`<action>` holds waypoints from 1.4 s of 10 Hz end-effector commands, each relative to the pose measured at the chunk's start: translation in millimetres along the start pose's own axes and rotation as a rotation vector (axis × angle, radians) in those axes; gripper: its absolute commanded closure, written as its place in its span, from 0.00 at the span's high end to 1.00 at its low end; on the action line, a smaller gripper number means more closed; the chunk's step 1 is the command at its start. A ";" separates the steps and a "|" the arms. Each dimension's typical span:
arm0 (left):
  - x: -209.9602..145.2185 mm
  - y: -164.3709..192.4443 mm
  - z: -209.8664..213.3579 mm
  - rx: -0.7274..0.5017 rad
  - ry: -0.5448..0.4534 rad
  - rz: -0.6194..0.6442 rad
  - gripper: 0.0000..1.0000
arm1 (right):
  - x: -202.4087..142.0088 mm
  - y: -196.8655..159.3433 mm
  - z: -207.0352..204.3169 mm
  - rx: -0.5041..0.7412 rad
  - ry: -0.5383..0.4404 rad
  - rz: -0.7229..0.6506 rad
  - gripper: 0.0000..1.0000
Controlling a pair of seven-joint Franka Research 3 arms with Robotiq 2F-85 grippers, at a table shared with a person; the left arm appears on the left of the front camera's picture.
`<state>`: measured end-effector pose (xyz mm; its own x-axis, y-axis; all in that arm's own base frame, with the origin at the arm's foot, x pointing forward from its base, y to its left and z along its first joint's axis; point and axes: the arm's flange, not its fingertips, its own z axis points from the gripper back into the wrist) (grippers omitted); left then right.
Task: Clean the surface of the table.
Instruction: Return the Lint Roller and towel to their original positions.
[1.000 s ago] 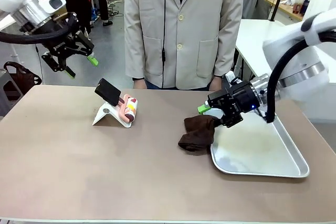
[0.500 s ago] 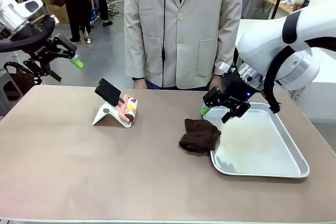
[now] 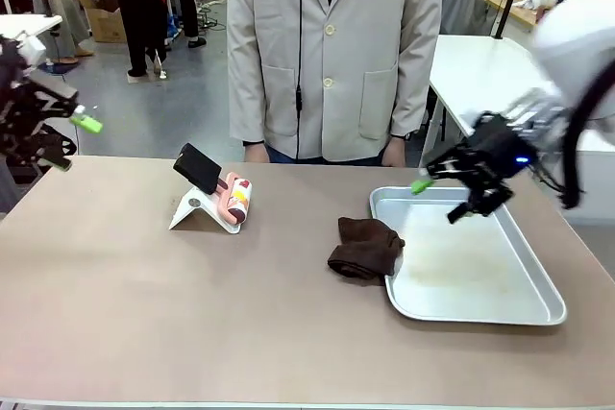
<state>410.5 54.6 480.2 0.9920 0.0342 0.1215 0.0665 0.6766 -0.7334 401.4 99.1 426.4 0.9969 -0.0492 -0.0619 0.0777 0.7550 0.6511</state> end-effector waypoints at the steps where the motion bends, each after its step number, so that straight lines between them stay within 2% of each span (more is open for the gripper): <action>1: -44.1 13.4 -9.4 -0.147 -0.031 -0.053 1.00 | -55.8 -46.2 55.1 0.214 -0.054 -0.029 1.00; 3: -72.0 25.7 -26.9 -0.342 -0.059 -0.109 1.00 | -93.5 -93.4 111.8 0.457 -0.076 -0.084 1.00; 5: -71.7 46.5 -24.6 -0.501 -0.185 -0.078 1.00 | -106.4 -131.9 129.8 0.675 -0.056 -0.110 1.00; 6: -64.7 57.0 -20.5 -0.534 -0.211 -0.063 1.00 | -105.7 -144.2 129.0 0.724 -0.073 -0.129 1.00; 8: -49.3 66.2 -15.9 -0.573 -0.167 -0.056 1.00 | -91.6 -156.4 116.4 0.752 -0.096 -0.136 1.00; 9: -69.5 55.5 -18.1 -0.513 -0.197 -0.040 1.00 | -108.6 -150.9 151.2 0.710 -0.086 -0.151 1.00; 14: -69.5 55.5 -18.1 -0.513 -0.197 -0.040 1.00 | -108.6 -150.9 151.2 0.710 -0.086 -0.151 1.00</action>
<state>351.4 79.2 418.8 0.9546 0.1730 0.2425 0.1988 0.2362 -0.9512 285.4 -108.0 445.4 0.9714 -0.1948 -0.1361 0.1636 0.1330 0.9775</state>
